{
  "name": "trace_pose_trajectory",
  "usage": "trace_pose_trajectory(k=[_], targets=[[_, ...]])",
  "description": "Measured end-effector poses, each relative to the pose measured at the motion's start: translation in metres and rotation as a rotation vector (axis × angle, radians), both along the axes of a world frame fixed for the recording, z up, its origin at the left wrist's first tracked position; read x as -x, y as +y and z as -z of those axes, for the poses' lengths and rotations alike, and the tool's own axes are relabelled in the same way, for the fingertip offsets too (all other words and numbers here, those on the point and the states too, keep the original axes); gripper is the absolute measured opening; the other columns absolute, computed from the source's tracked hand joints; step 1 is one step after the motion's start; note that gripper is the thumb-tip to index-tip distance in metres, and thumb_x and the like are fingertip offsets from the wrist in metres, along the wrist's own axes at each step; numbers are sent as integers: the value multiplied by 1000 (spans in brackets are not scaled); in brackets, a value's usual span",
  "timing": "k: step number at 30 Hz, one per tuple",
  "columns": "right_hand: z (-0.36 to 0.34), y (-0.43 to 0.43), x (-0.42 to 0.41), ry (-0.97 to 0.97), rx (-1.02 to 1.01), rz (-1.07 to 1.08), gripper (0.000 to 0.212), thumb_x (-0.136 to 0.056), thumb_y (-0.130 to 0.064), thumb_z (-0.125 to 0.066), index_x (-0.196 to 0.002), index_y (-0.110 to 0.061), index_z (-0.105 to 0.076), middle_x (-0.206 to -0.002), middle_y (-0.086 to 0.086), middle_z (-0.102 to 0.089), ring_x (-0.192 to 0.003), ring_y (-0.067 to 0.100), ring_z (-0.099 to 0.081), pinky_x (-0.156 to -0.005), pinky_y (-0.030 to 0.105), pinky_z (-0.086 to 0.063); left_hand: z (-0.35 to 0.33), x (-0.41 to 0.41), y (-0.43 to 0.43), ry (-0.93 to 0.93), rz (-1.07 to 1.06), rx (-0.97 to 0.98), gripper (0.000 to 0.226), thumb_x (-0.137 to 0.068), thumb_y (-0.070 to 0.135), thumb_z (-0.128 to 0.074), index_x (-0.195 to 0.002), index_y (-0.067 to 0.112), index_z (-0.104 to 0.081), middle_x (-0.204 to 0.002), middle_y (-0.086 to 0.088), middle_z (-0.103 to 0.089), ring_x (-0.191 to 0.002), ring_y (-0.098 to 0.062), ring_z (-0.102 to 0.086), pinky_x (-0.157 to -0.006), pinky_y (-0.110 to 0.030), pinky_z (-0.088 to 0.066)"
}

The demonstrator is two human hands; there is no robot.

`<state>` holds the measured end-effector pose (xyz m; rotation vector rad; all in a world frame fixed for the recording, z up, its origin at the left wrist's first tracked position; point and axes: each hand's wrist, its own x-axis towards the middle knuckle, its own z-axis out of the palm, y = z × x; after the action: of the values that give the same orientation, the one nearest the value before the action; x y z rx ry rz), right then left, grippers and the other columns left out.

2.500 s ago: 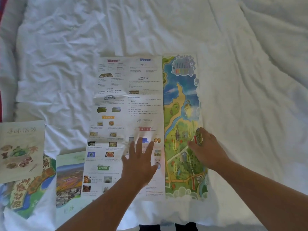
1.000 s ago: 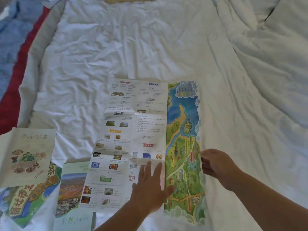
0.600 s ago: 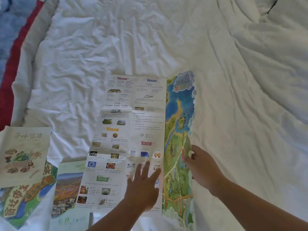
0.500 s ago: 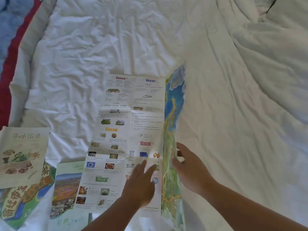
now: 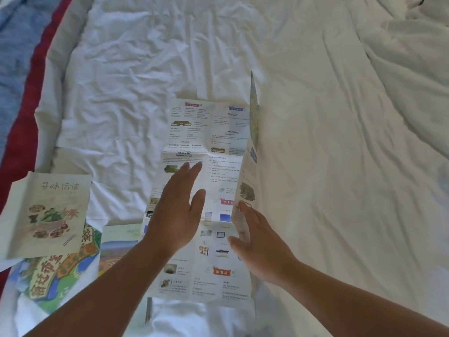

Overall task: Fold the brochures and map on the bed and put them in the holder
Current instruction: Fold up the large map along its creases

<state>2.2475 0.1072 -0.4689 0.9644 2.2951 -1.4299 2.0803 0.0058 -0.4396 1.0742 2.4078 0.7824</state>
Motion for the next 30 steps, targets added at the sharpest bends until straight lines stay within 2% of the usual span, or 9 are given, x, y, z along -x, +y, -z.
trace_pose_trajectory(k=[5,10,13,16,19,24,27,30], targets=[[3,-4,5,-1,-34,-20,80,-94,-47,-46,-156,-32,2,-162,-15,-8,-143,11,-29,-104,33,-41,-11,6,7,24,42,-14,54,-100,29,-43,-152,28,-26,-160,3,-22,-148,-9,-13,-120,-37,-19],[11,-14,10,4,-18,-45,80,-91,-62,-41,-155,-37,-1,-162,-16,-7,-147,12,-20,-114,41,-34,-11,14,-2,40,48,2,55,-100,34,-41,-153,30,-26,-161,5,-21,-148,-7,-11,-120,-38,-20],[23,-20,14,-41,-38,-114,79,-86,-74,-30,-153,-43,-1,-162,-17,-1,-150,13,-10,-116,43,-27,-8,18,-13,50,44,20,55,-100,35,-41,-152,30,-26,-160,5,-22,-149,-6,-9,-120,-33,-18],[39,-25,15,-126,-136,-222,77,-87,-76,-24,-153,-44,-1,-164,-8,6,-151,19,2,-120,44,-14,1,17,-24,60,59,82,56,-100,35,-43,-152,33,-24,-161,6,-19,-149,-9,-9,-118,-32,-21],[55,-32,14,-190,-232,-307,75,-90,-72,-25,-153,-42,1,-164,-4,11,-151,25,9,-120,45,-6,15,10,-29,57,94,169,60,-99,36,-45,-154,33,-20,-163,6,-13,-150,-11,-5,-120,-37,-19],[71,-37,12,-232,-333,-415,69,-96,-62,-28,-153,-41,4,-164,-2,15,-150,28,13,-122,47,-2,44,-7,-32,67,262,339,63,-100,43,-39,-154,37,-8,-164,7,0,-149,-12,9,-121,-35,-4],[72,-33,11,-221,-332,-450,61,-100,-53,-33,-154,-36,-12,-165,-3,5,-151,26,8,-123,45,-6,62,-18,-35,83,353,448,62,-101,44,-34,-154,36,-3,-164,5,4,-149,-16,14,-120,-39,0],[72,-23,14,-138,-323,-318,51,-98,-39,-46,-147,-30,-34,-162,-5,-18,-150,18,-11,-120,38,-19,80,-30,-44,117,437,544,60,-102,41,-34,-154,33,-6,-164,2,5,-149,-22,14,-120,-45,0]])
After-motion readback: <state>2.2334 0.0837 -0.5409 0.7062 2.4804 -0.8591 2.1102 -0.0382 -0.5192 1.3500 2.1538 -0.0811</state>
